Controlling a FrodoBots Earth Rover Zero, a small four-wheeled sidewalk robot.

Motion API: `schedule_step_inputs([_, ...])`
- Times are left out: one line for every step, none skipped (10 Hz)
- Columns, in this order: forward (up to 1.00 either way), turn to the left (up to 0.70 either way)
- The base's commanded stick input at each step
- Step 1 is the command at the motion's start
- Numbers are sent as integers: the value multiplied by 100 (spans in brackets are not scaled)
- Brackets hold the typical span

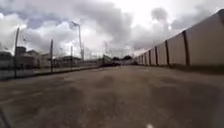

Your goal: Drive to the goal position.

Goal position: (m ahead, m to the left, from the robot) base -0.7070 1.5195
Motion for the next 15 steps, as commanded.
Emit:
schedule_step_inputs([30,0])
schedule_step_inputs([30,0])
schedule_step_inputs([30,0])
schedule_step_inputs([30,0])
schedule_step_inputs([30,0])
schedule_step_inputs([30,0])
schedule_step_inputs([30,0])
schedule_step_inputs([30,0])
schedule_step_inputs([30,0])
schedule_step_inputs([30,0])
schedule_step_inputs([30,0])
schedule_step_inputs([30,0])
schedule_step_inputs([30,0])
schedule_step_inputs([30,0])
schedule_step_inputs([30,0])
